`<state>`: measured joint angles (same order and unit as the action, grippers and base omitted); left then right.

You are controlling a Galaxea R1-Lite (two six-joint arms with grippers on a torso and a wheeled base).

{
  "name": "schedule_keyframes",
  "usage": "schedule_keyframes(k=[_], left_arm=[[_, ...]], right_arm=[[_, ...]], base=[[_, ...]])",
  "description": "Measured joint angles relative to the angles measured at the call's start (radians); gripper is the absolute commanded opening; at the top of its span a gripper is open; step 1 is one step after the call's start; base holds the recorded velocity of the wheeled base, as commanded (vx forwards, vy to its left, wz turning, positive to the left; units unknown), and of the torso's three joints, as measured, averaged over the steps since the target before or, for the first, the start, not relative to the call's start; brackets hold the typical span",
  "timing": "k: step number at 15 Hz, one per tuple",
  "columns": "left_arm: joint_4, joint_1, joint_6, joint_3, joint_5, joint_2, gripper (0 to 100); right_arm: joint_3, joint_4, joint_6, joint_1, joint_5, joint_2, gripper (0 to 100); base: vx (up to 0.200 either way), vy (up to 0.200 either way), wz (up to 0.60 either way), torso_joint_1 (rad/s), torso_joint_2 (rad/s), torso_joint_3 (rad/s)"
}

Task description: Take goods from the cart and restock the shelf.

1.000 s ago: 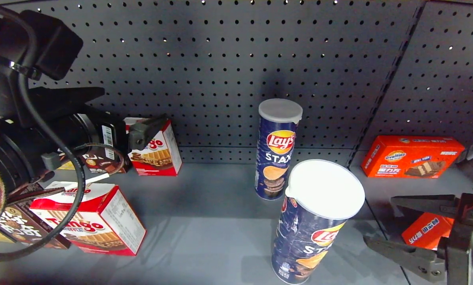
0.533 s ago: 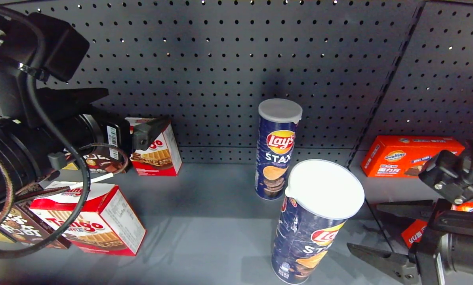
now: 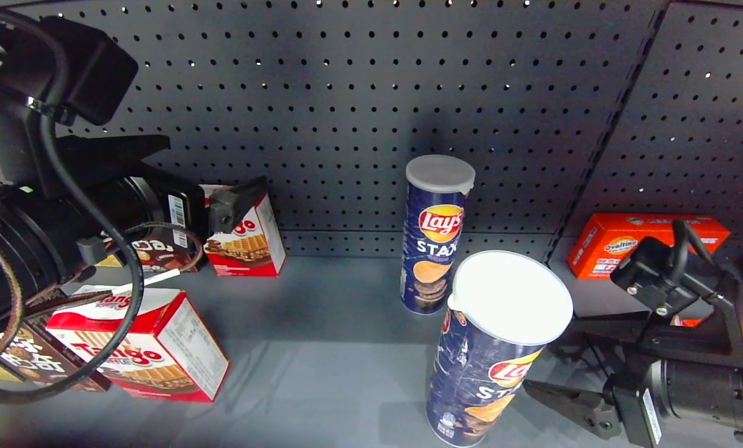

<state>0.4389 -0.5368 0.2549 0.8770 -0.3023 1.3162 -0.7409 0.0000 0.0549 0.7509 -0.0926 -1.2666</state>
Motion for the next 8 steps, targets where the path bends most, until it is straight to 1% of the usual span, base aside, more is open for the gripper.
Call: schedule_keyframes(k=[8], left_arm=[[0.0, 0.0, 0.0, -0.006, -0.001, 0.001, 100]], right_arm=[[-0.008, 0.0, 0.012, 0.049, -0.001, -0.037, 100]], base=[[0.0, 0.0, 0.0, 0.0, 0.0, 0.0]])
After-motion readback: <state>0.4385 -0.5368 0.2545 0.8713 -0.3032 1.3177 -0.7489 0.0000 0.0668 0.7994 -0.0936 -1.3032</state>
